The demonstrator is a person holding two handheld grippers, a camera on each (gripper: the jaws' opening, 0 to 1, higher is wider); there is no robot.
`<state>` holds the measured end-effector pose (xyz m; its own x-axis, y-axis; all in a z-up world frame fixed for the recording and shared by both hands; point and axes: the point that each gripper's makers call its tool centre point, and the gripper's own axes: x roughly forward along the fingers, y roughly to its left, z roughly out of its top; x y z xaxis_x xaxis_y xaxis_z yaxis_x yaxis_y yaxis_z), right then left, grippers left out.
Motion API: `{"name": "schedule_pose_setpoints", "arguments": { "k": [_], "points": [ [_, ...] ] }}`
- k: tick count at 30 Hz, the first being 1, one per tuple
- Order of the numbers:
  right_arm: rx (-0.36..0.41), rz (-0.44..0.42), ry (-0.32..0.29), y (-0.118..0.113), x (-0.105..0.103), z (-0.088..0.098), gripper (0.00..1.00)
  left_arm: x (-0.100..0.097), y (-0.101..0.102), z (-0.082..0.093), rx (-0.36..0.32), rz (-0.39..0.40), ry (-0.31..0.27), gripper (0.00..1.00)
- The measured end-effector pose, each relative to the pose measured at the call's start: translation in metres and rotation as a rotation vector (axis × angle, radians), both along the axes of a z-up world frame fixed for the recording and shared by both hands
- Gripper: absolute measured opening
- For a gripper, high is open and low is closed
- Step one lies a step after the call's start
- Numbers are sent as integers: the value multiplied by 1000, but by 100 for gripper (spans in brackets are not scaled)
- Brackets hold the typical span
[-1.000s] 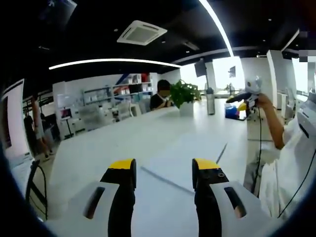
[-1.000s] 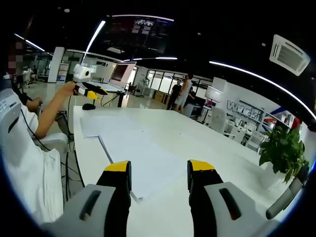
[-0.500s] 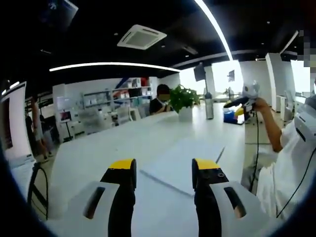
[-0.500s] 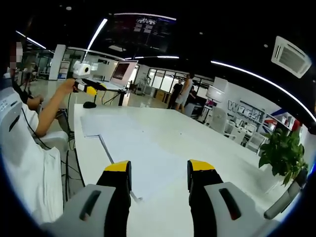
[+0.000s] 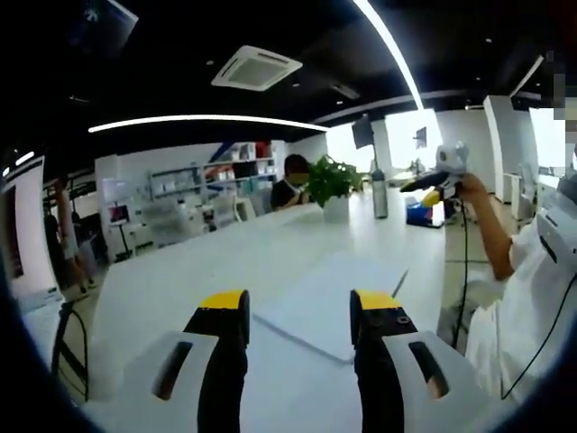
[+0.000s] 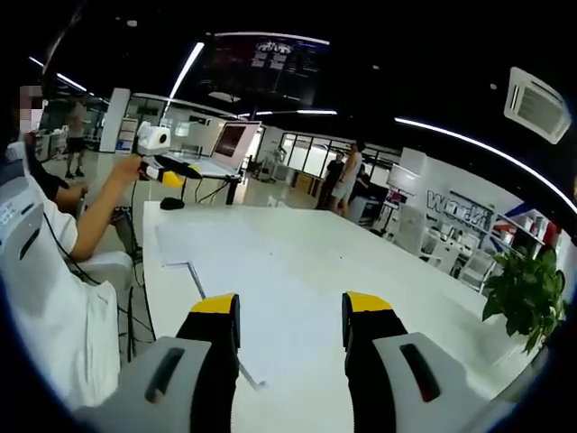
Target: Grasp the top corner of one sheet in the document stack and pull a single sheet out from the document stack, separating that one sheet from the rest and lifting it clear until the single sheet is fully removed from the stack
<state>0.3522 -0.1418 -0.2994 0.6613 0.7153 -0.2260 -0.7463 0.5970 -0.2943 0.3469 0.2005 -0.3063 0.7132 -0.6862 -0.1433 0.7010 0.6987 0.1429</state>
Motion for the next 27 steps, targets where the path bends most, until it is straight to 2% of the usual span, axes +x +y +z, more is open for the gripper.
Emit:
{"name": "schedule_pose_setpoints", "arguments": {
  "k": [9, 16, 27],
  "points": [
    [-5, 4, 19, -7, 3, -8, 45, -11, -9, 6, -14, -35, -5, 45],
    [16, -3, 15, -9, 2, -4, 45, -11, -16, 5, -11, -30, 0, 45],
    [15, -12, 12, -9, 2, -4, 45, -9, -10, 7, -11, -12, -3, 45]
  ]
}}
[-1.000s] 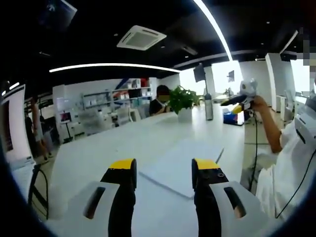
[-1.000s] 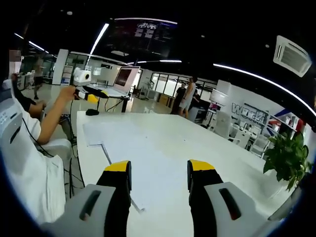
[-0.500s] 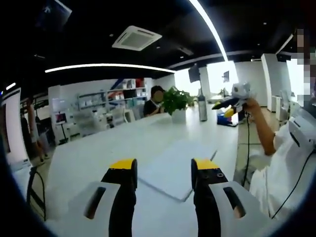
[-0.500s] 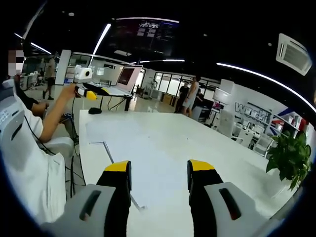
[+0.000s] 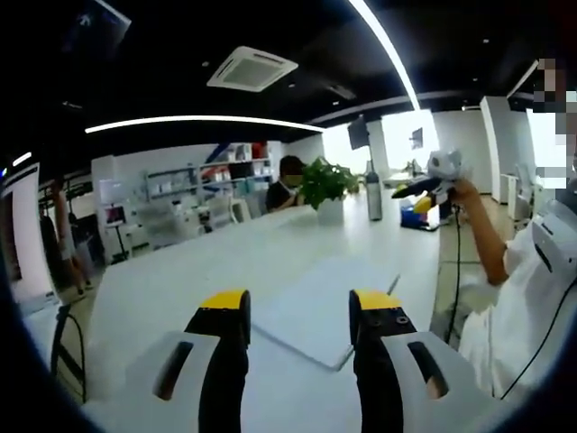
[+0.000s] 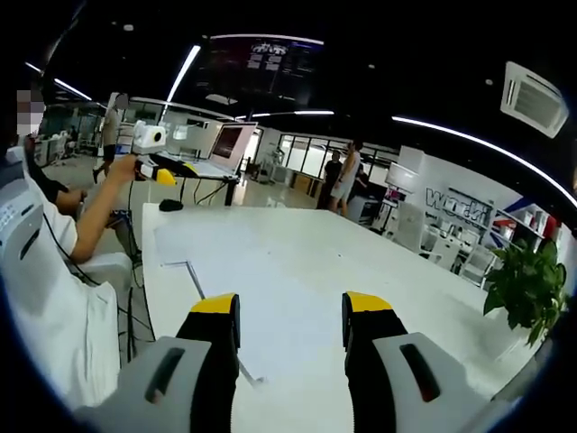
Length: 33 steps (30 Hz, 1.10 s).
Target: Grasp the top corner of one sheet in the document stack and pull a single sheet out from the document stack, separating that one sheet from the rest and lifting it clear until the single sheet is fully removed from the stack
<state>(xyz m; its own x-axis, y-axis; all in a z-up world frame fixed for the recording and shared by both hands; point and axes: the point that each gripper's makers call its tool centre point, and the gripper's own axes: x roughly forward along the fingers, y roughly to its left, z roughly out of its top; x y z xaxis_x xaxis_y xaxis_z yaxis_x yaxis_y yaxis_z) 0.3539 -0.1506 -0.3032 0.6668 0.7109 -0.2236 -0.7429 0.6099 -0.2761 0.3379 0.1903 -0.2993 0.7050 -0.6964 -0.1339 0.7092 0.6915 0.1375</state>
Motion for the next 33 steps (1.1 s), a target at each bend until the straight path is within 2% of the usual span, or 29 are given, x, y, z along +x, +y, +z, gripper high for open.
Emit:
{"name": "schedule_pose_setpoints", "arguments": {
  "k": [16, 27, 33],
  "points": [
    [-6, -10, -7, 0, -1, 2, 45, -1, -6, 0, 9, -13, -3, 45],
    [-35, -4, 9, 6, 1, -8, 45, -2, -5, 1, 0, -20, -4, 45],
    [-25, -9, 6, 2, 0, -6, 45, -2, -4, 3, -3, -14, -7, 45]
  ]
}}
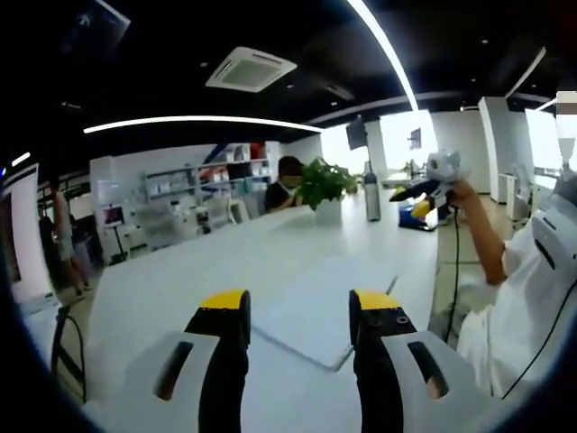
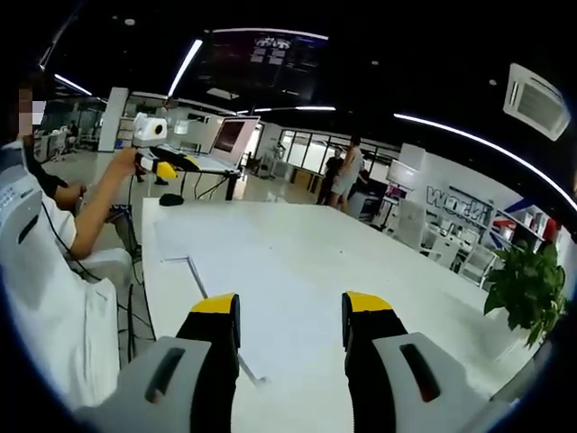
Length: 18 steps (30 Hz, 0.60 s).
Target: Grasp the top corner of one sheet in the document stack and pull a single sheet out from the document stack, separating that one sheet from the rest and lifting it clear until the single sheet is fully removed from the stack
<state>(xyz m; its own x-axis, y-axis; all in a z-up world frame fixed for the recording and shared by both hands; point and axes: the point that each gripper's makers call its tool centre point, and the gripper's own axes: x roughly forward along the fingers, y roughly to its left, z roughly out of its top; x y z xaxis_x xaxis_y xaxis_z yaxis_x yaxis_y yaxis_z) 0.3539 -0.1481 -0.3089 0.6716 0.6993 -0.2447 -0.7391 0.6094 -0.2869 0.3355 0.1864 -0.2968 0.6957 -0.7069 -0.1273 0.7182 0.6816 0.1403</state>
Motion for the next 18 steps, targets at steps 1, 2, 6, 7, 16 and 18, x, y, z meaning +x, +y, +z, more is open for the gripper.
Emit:
{"name": "schedule_pose_setpoints", "arguments": {
  "k": [1, 2, 6, 7, 16, 18],
  "points": [
    [1, -3, -1, -1, 0, 0, 45, -1, 0, 0, -2, -3, 0, 45],
    [2, -5, -3, -1, -1, 1, 45, -1, 0, 0, -2, -4, 0, 45],
    [7, -2, -12, 0, -4, 4, 45, 0, 3, -3, -3, 3, 6, 45],
    [8, -2, -12, 0, -4, 4, 45, 0, 3, -3, -3, 5, 7, 45],
    [0, 0, 0, -1, 2, 0, 45, 6, 5, -5, -7, 10, 15, 45],
    [3, 0, -4, -2, 2, 1, 45, 6, 3, -4, -2, 9, 10, 45]
  ]
}}
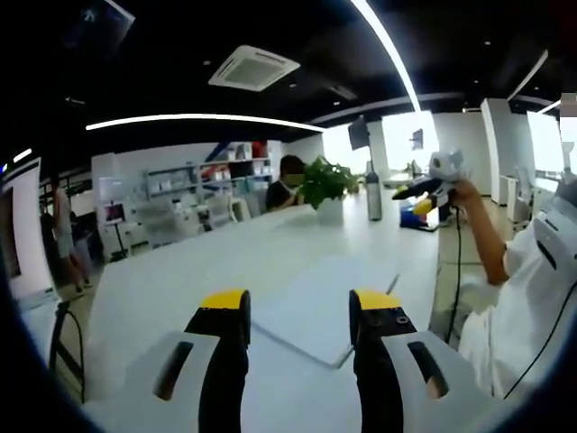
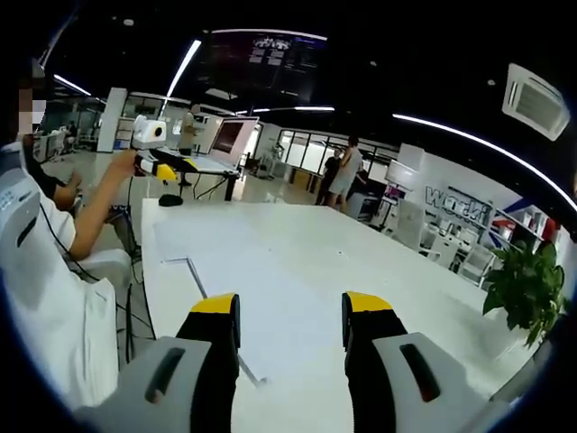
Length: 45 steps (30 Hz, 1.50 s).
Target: Grasp the top corner of one sheet in the document stack and pull a single sheet out from the document stack, separating that one sheet from the rest and lifting it clear until the single sheet is fully removed from the stack
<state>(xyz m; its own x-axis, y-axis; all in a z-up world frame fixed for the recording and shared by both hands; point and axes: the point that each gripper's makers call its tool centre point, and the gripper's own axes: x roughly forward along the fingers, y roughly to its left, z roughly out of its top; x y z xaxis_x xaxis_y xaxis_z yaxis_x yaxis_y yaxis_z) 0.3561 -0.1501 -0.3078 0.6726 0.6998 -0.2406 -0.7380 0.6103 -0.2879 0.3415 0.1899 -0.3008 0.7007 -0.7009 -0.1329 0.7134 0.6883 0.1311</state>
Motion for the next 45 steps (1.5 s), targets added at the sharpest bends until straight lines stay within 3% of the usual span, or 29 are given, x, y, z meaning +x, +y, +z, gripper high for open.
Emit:
{"name": "schedule_pose_setpoints", "arguments": {
  "k": [8, 45],
  "points": [
    [10, -2, -9, -5, -1, 4, 45, 2, -6, -1, 12, -7, 0, 45],
    [3, 1, -2, 0, -3, 2, 45, 1, 4, 0, -11, 14, 5, 44]
  ]
}}
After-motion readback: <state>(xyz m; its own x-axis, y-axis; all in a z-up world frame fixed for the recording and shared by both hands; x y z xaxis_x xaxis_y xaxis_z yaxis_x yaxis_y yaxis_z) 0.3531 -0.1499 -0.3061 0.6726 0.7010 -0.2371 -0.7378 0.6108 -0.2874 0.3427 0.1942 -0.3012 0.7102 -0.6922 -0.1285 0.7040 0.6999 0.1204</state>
